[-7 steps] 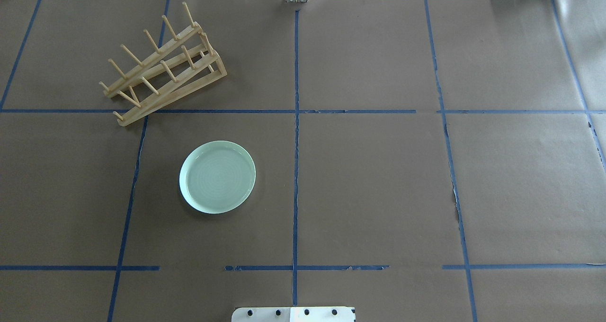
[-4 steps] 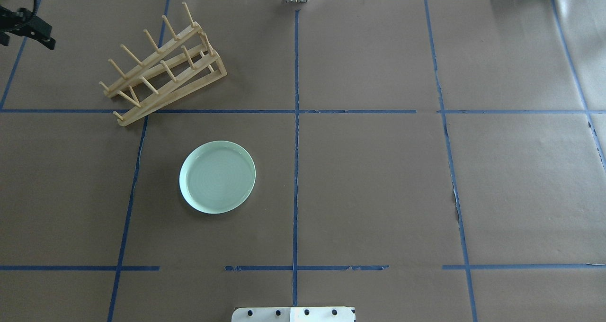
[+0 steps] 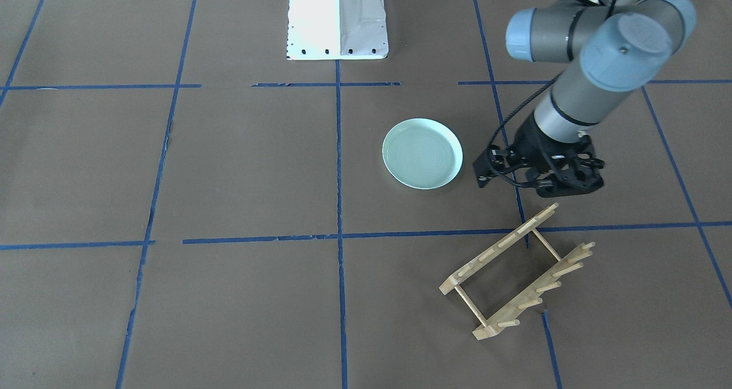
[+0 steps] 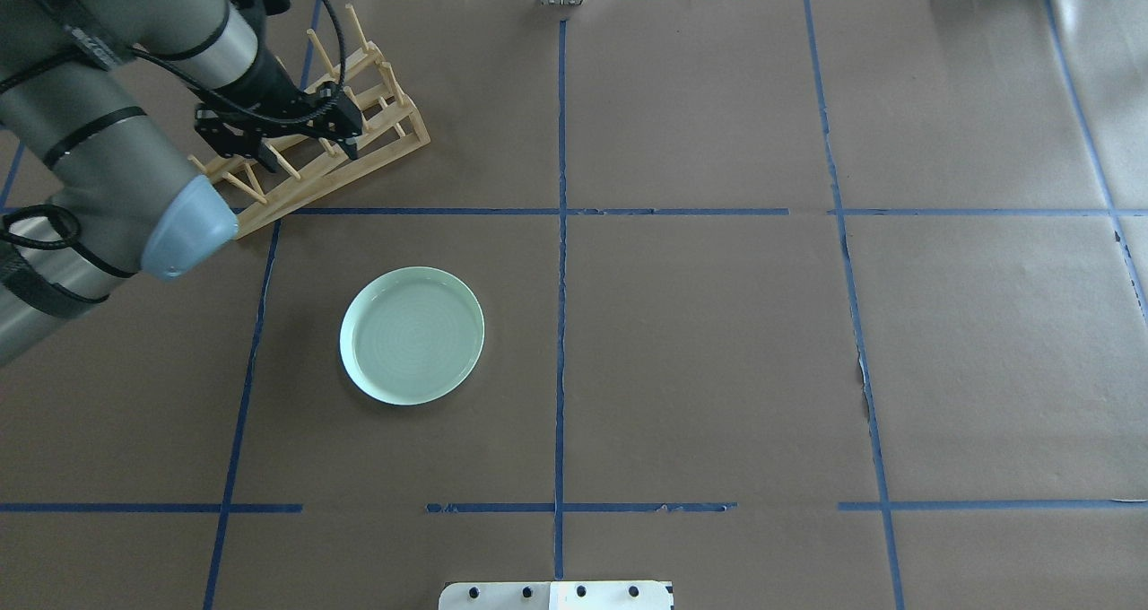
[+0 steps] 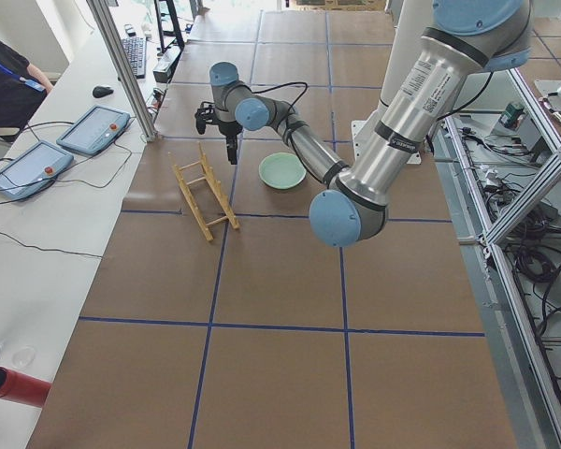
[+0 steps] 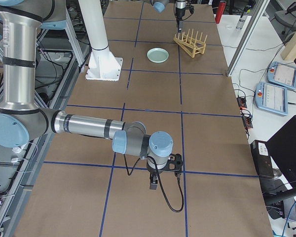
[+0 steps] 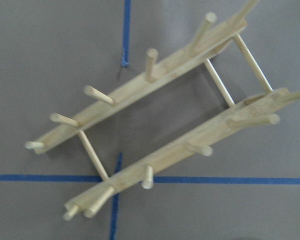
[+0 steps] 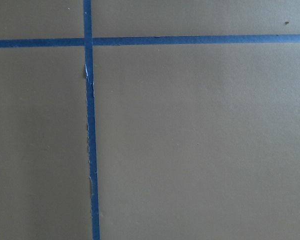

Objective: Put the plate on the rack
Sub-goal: 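Move the left gripper down over the rim of the pale green plate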

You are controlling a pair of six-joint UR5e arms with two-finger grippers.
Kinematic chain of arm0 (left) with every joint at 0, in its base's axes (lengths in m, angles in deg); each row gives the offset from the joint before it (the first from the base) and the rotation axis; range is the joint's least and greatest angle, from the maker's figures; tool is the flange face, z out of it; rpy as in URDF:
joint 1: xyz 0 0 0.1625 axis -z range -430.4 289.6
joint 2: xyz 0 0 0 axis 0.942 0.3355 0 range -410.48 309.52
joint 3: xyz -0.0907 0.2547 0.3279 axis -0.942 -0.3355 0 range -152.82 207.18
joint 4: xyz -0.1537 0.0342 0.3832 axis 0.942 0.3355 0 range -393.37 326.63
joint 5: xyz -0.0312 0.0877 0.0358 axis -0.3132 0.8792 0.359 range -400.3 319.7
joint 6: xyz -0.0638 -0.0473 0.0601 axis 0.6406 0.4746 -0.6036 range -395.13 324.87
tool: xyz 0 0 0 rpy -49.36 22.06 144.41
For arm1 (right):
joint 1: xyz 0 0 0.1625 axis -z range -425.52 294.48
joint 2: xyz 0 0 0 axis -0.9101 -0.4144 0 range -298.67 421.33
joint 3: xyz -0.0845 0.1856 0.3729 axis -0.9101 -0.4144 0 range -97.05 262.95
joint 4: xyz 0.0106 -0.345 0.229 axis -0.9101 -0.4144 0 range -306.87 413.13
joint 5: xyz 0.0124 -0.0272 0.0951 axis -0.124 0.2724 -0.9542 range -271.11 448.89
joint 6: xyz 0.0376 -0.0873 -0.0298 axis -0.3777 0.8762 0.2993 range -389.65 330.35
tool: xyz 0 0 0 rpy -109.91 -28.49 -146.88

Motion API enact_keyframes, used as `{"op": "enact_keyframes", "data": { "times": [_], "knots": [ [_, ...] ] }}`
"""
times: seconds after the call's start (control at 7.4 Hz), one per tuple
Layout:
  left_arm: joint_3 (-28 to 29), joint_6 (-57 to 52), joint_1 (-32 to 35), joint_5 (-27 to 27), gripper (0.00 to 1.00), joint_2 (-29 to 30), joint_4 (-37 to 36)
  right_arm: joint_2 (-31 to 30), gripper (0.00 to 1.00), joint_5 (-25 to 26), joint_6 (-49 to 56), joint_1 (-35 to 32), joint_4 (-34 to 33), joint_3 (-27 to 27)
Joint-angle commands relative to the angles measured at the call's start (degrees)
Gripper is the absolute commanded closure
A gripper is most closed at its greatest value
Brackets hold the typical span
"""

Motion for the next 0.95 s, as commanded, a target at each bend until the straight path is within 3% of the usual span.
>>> {"op": "enact_keyframes", "data": {
  "times": [0.0,0.27,0.54,0.81],
  "knots": [
    [10.3,15.2,-6.5,0.3,0.0,10.8,-1.5,0.0,0.0,0.0,-0.1,0.0,0.0,0.0],
    [16.7,19.0,-11.5,7.6,0.0,14.4,-4.1,0.0,0.0,0.0,0.0,0.0,0.0,0.0],
    [17.5,19.3,-15.7,9.5,0.0,14.5,-10.5,0.0,0.0,0.0,0.0,0.1,0.0,0.0],
    [19.7,19.6,-16.9,11.0,0.0,15.4,-11.2,0.0,0.0,0.0,0.0,0.0,0.0,0.0]
  ]
}}
